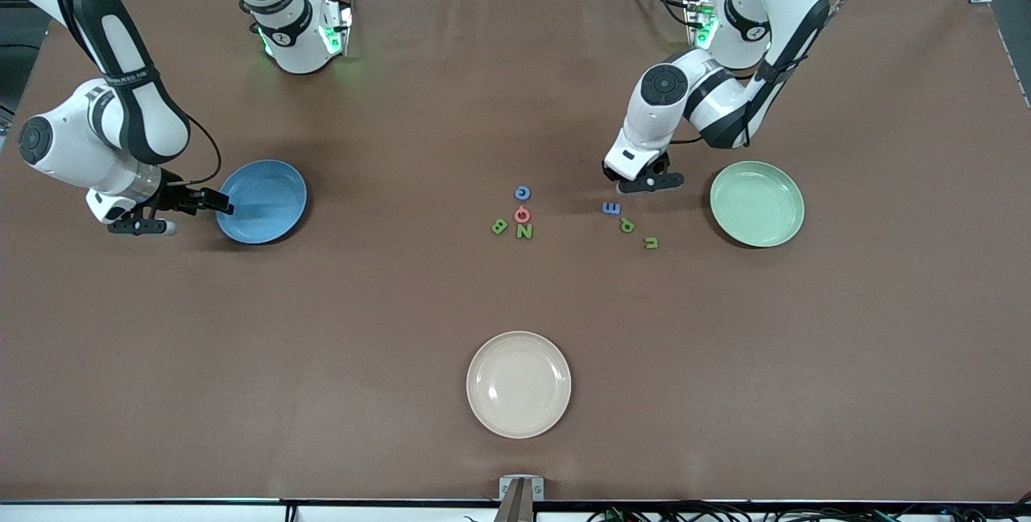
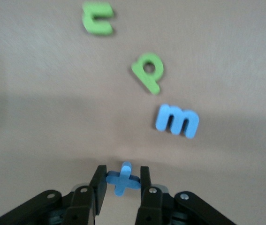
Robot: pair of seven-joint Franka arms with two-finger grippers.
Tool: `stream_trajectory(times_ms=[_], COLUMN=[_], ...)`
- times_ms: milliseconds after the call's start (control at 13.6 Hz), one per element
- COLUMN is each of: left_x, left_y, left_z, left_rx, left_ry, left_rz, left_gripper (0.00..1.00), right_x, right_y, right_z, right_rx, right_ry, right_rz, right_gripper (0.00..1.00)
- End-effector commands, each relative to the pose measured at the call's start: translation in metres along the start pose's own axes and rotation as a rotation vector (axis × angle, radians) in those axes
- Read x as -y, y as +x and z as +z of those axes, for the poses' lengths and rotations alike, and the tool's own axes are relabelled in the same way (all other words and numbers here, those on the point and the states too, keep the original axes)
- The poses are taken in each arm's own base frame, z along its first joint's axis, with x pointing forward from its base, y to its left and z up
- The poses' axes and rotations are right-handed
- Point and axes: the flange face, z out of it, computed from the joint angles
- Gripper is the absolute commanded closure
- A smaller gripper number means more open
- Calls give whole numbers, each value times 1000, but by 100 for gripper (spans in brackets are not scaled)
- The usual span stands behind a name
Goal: Sort uppercase to blue plate, lowercase to green plate
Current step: 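Carry the plus to the green plate while the right gripper reaches out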
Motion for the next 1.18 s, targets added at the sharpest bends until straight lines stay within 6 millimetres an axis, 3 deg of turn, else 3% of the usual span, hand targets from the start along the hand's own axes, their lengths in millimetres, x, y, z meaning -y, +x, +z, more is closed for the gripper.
stream_trajectory(times_ms=[0,221,369,516,664,811,959,1106], left_x=[14,45,67,94,121,150,183,212], left_y=[5,21,29,38,47,52,59,64], left_z=[-25,-32,-33,-32,-31,-26,-23,-20], left_rx=[-63,-75,-73,-65,-52,-29,-4,19], left_ry=[43,70,90,108,123,140,147,151], left_rz=[-3,41,80,117,158,207,245,282], left_gripper=[77,77,77,77,77,77,77,77], right_x=[20,81,131,204,284,346,389,411], right_y=[-10,-10,-14,-21,-36,-49,-54,-51], right_z=[6,-6,-19,-31,-26,-23,-9,-3], right_rx=[-17,4,24,29,41,-12,1,9], right_ry=[55,142,143,133,112,119,108,105], right_rz=[19,79,147,243,339,460,608,685], right_gripper=[3,3,3,3,3,5,6,8])
